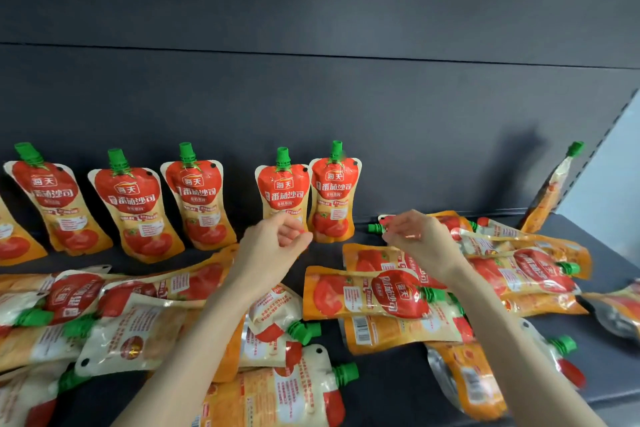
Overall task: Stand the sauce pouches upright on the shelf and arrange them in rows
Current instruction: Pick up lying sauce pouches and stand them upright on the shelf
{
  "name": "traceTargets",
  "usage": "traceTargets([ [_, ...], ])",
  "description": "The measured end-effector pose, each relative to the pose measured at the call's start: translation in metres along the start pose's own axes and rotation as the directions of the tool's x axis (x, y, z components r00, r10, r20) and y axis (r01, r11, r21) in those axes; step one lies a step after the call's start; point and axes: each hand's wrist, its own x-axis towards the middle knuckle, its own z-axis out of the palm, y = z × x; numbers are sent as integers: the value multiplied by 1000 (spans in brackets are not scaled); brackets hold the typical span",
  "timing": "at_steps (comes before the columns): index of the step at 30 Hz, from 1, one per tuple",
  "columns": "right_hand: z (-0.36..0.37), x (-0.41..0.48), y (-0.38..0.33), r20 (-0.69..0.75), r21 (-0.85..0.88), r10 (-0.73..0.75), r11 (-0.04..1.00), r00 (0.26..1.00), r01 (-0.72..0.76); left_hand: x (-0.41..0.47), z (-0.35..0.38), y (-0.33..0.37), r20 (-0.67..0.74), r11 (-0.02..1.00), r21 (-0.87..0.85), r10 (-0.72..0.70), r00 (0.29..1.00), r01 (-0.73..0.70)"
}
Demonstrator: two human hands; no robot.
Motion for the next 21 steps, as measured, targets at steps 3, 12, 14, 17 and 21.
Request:
traceTargets([
  [3, -20, -11, 16, 109, -174, 27, 985, 994, -8, -13, 27, 17, 195, 998, -26, 62, 979, -58],
  [12, -51, -3, 57, 297, -464, 115, 885, 948, 38, -19, 68, 41, 428, 900, 423, -102, 898, -100],
  [14, -51, 1, 59, 321, -462, 122, 886, 939, 43, -19, 70, 47, 409, 900, 433, -146, 901, -51],
  [17, -50, 6, 60, 347, -435, 120, 899, 930, 47, -18, 72, 55, 368, 912, 411, -164, 915, -2],
  [21, -47, 7, 61, 342, -326, 77, 944, 937, 42, -18, 75, 55, 284, 931, 362, -160, 945, 49],
])
